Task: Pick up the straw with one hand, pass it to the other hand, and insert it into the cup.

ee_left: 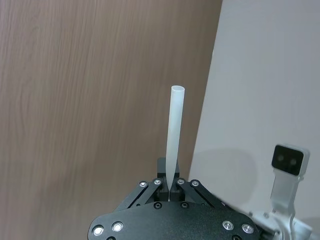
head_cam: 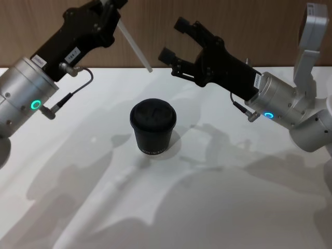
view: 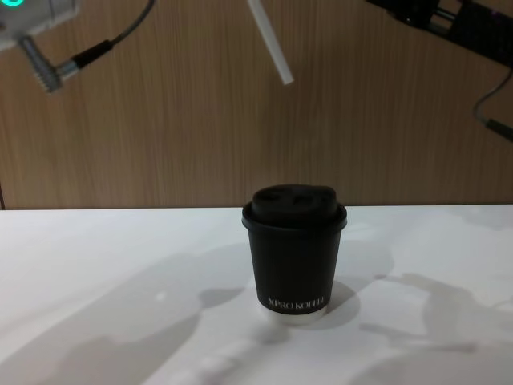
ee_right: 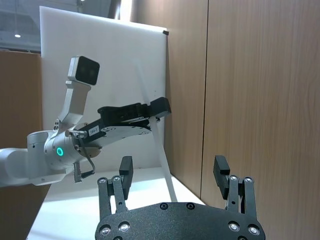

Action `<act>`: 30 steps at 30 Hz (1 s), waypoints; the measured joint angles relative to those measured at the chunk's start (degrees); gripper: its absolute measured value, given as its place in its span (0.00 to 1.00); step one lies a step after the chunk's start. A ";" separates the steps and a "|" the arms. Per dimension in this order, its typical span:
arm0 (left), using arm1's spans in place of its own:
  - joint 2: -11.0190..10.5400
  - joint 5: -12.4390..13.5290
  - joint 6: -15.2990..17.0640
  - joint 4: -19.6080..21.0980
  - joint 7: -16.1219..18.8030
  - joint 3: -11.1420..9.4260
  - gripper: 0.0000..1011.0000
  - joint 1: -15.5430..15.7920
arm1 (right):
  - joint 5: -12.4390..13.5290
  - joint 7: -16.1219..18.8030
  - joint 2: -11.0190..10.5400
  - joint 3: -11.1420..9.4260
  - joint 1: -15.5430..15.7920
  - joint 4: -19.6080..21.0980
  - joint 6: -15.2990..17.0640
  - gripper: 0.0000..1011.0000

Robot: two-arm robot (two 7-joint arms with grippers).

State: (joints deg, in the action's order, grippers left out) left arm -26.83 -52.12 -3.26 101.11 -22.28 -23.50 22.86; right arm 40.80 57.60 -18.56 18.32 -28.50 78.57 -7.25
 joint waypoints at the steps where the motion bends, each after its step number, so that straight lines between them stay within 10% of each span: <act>1: -0.30 0.48 0.13 0.28 0.26 0.04 0.01 -0.13 | 0.00 0.00 0.00 0.00 0.00 0.00 0.00 0.99; 30: -5.26 10.71 5.03 3.56 3.61 -1.60 0.01 -1.49 | 0.00 0.00 0.00 0.00 0.00 0.00 0.00 0.99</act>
State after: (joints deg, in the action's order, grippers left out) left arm -32.10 -41.41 1.77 104.67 -18.67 -25.10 21.38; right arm 40.81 57.60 -18.55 18.32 -28.50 78.57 -7.25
